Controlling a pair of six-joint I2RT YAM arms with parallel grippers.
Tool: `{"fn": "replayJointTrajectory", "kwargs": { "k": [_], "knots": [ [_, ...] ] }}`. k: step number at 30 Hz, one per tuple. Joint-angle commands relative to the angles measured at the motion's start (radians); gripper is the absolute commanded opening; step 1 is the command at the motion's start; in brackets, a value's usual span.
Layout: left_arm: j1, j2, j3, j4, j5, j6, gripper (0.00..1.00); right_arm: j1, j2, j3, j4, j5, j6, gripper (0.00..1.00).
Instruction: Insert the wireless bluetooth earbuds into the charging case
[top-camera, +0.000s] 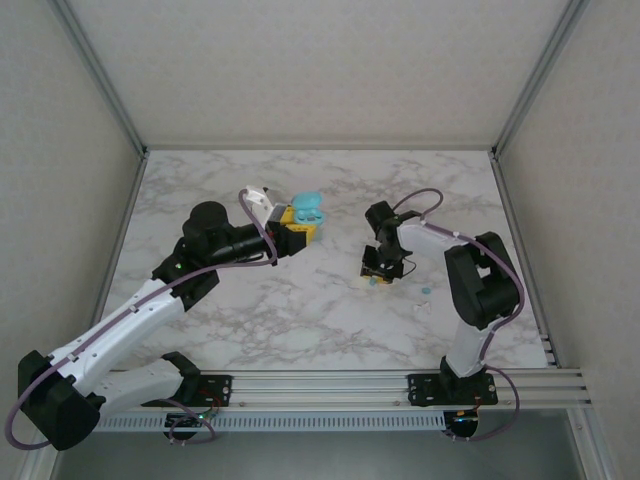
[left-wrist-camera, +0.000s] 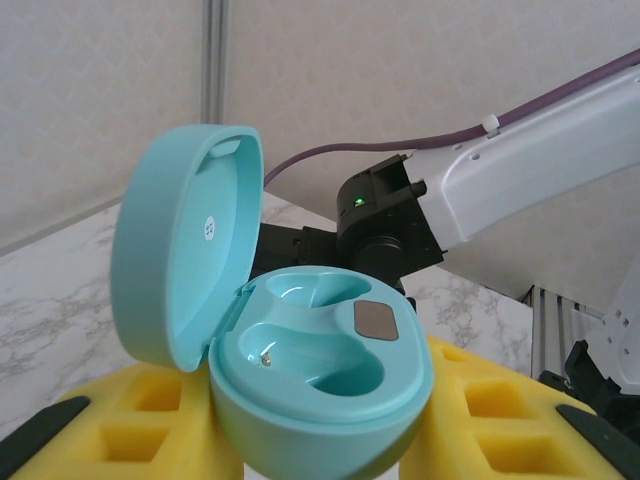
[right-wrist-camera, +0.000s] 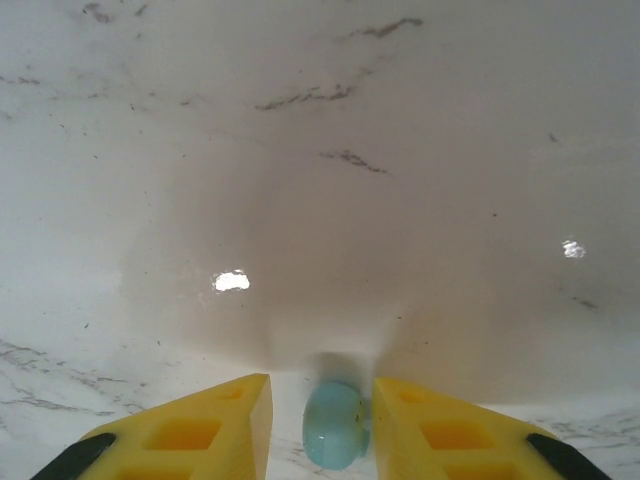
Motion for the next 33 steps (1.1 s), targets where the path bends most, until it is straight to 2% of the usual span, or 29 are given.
{"fn": "replayJointTrajectory", "kwargs": {
  "k": [1, 16, 24, 28, 33],
  "knots": [
    [-0.01, -0.017, 0.005, 0.006, -0.005, 0.013, 0.23, 0.019, 0.027, 0.041, -0.072, 0.053, -0.039, 0.31],
    [-0.009, -0.023, 0.002, 0.001, -0.005, 0.01, 0.23, 0.059, 0.09, 0.104, -0.136, 0.122, -0.078, 0.22],
    [-0.01, -0.031, -0.013, 0.008, -0.041, 0.016, 0.22, 0.061, 0.012, 0.129, -0.138, 0.127, -0.101, 0.18],
    [-0.011, -0.035, -0.019, 0.012, -0.078, 0.017, 0.22, 0.058, -0.107, 0.139, -0.098, 0.082, -0.116, 0.18],
    [-0.009, -0.07, -0.041, 0.006, -0.106, 0.036, 0.22, 0.048, -0.225, 0.227, -0.056, -0.068, -0.131, 0.18]
  ]
}}
